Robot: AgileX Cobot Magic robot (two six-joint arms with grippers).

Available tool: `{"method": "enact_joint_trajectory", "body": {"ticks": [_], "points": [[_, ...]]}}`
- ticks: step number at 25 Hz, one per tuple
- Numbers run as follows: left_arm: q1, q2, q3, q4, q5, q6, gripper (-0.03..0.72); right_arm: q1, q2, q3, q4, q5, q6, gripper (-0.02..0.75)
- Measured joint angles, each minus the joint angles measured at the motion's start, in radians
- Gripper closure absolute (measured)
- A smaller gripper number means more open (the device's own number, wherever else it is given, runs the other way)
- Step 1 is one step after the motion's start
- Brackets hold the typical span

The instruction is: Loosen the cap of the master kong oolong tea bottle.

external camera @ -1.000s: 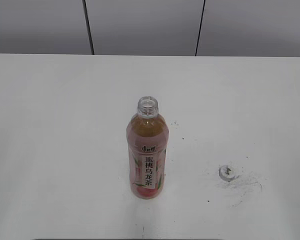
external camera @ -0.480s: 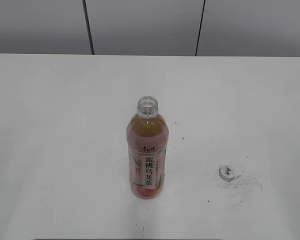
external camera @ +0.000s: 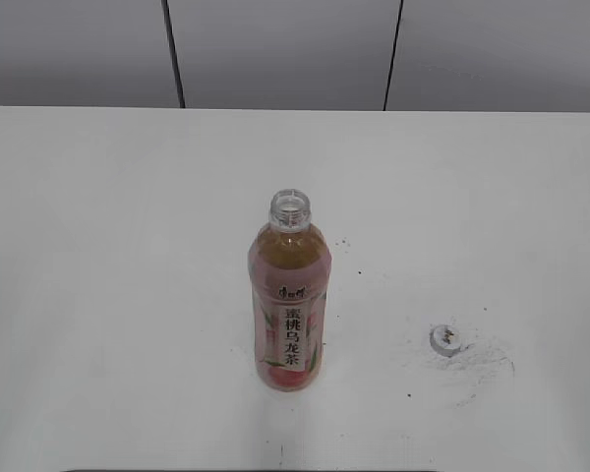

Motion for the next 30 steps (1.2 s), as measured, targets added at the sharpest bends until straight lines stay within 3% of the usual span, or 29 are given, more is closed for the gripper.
{"method": "enact_joint_trajectory", "body": {"ticks": [6, 11, 30], "points": [[0.249, -0.074, 0.000, 0.000, 0.000, 0.000, 0.220, -0.246, -0.089, 0.000, -0.005, 0.000, 0.000, 0.163], [0.371, -0.138, 0.000, 0.000, 0.001, 0.000, 0.237, -0.303, -0.147, 0.000, -0.005, 0.000, 0.000, 0.163], [0.382, -0.142, 0.000, -0.001, 0.000, 0.000, 0.251, -0.313, -0.148, 0.000, -0.005, -0.005, 0.000, 0.163]]}}
